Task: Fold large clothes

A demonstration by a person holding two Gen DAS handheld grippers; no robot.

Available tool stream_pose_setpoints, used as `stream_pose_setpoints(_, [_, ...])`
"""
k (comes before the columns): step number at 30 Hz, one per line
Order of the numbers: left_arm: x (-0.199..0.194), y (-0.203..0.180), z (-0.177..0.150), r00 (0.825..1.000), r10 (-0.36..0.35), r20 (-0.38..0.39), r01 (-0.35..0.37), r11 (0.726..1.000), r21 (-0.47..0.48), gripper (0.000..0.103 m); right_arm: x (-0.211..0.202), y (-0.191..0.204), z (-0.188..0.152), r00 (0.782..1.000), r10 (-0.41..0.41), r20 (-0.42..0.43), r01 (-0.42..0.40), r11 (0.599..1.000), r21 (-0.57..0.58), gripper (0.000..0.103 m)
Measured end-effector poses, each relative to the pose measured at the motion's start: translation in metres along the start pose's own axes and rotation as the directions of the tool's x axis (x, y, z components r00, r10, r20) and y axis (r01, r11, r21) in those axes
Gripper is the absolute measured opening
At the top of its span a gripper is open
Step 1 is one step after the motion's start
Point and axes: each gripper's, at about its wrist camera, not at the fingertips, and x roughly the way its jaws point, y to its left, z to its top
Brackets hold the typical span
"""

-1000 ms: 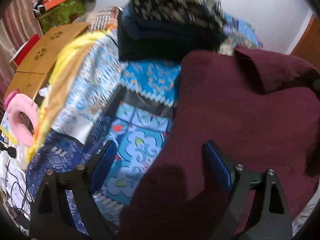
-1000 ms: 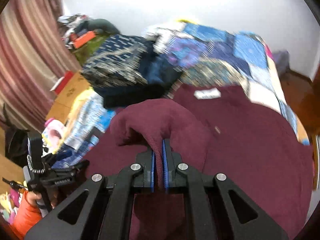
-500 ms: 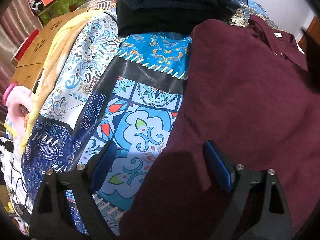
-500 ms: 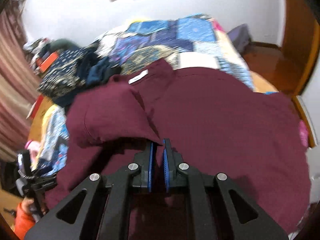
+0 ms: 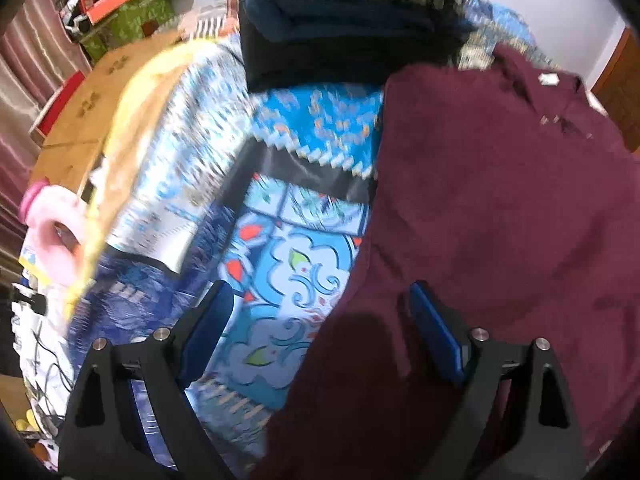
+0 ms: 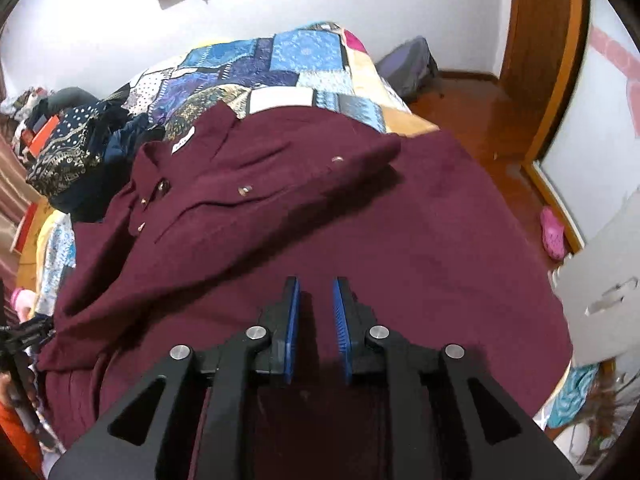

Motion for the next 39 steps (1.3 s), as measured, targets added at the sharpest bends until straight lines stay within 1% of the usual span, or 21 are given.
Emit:
stream_pose_setpoints(2, [-0.026,0.008,0.003,0.999,0.009,0.053,-0.01,1.0,0.018,0.089,-0.004,-0.005,0.0,1.0,0.019,-0.001,-0.019,0.999,0.028,0.017])
stream_pose_setpoints(4, [-0.054,0.017,0.004,0.994,0.033,0.108,-0.038,0.999,0.038,0.089,-0.009,-0.009,0.001,0.999,0.043,0.002,-0.043,0.997,0.06,0.021])
stream_pose_setpoints(5, [-0.065,0.021,0.004,0.991,0.044,0.129,-0.05,0.998,0.044,0.089,-0.011,-0.011,0.002,0.999,0.054,0.008,-0.055,0.996,0.074,0.029])
stream_pose_setpoints(6, [-0.077,0.027,0.002,0.987,0.056,0.148,-0.064,0.997,0.049,0.09,-0.014,-0.011,0.003,0.997,0.071,0.019,-0.073,0.993,0.091,0.042])
stream_pose_setpoints(7, [-0.085,0.032,0.0,0.985,0.063,0.158,-0.072,0.996,0.052,0.091,-0.016,-0.009,0.003,0.996,0.084,0.033,-0.087,0.991,0.104,0.048])
stream_pose_setpoints(8, [-0.091,0.037,-0.003,0.984,0.066,0.163,-0.075,0.996,0.054,0.093,-0.019,-0.009,0.004,0.994,0.093,0.05,-0.098,0.989,0.114,0.059])
stream_pose_setpoints(9, [-0.095,0.041,-0.007,0.985,0.063,0.163,-0.073,0.996,0.054,0.095,-0.021,-0.006,0.005,0.993,0.099,0.068,-0.106,0.987,0.122,0.065])
stream_pose_setpoints(10, [-0.099,0.044,-0.012,0.985,0.06,0.16,-0.07,0.996,0.057,0.095,-0.022,-0.005,0.006,0.992,0.103,0.077,-0.112,0.986,0.125,0.066])
stream_pose_setpoints(11, [-0.1,0.046,-0.02,0.987,0.058,0.15,-0.068,0.996,0.063,0.095,-0.023,-0.002,0.008,0.99,0.112,0.084,-0.123,0.984,0.128,0.067])
stream_pose_setpoints(14, [-0.091,0.043,-0.04,0.994,0.046,0.101,-0.056,0.994,0.098,0.095,-0.018,0.007,0.011,0.987,0.142,0.07,-0.15,0.98,0.132,0.068])
stream_pose_setpoints(16, [-0.084,0.036,-0.054,0.998,0.017,0.068,-0.026,0.991,0.134,0.095,-0.014,0.012,0.01,0.987,0.153,0.056,-0.16,0.978,0.133,0.068])
stream_pose_setpoints(20, [-0.071,0.019,-0.073,0.999,-0.034,0.017,0.031,0.983,0.183,0.095,-0.001,0.021,0.009,0.985,0.173,0.015,-0.173,0.976,0.13,0.068])
stream_pose_setpoints(23, [-0.057,0.007,-0.081,0.999,-0.046,-0.019,0.048,0.978,0.203,0.095,0.005,0.022,0.008,0.984,0.177,-0.006,-0.175,0.976,0.131,0.068])
stream_pose_setpoints(25, [-0.046,0.003,-0.078,0.999,-0.036,-0.03,0.042,0.978,0.203,0.096,0.008,0.019,0.009,0.984,0.18,-0.008,-0.177,0.974,0.143,0.068])
stream_pose_setpoints(28, [-0.036,0.001,-0.061,0.999,-0.044,-0.021,0.047,0.987,0.151,0.096,0.015,0.007,0.016,0.982,0.189,-0.015,-0.183,0.966,0.183,0.068])
stream_pose_setpoints(31, [-0.025,0.0,-0.041,0.999,-0.035,-0.019,0.037,0.994,0.101,0.096,0.025,-0.004,0.028,0.984,0.174,-0.03,-0.164,0.962,0.218,0.068])
stream_pose_setpoints(34, [-0.014,-0.005,-0.026,0.999,-0.036,-0.018,0.037,0.996,0.075,0.096,0.038,-0.015,0.038,0.984,0.173,-0.047,-0.156,0.954,0.257,0.068])
stream_pose_setpoints(36, [-0.011,-0.007,-0.02,0.999,-0.033,-0.009,0.034,0.997,0.066,0.096,0.05,-0.022,0.046,0.983,0.172,-0.061,-0.148,0.947,0.284,0.068])
stream_pose_setpoints(39, [-0.007,-0.006,-0.012,1.0,-0.015,0.02,0.014,0.999,0.038,0.096,0.066,-0.032,0.058,0.984,0.168,-0.054,-0.142,0.936,0.322,0.068])
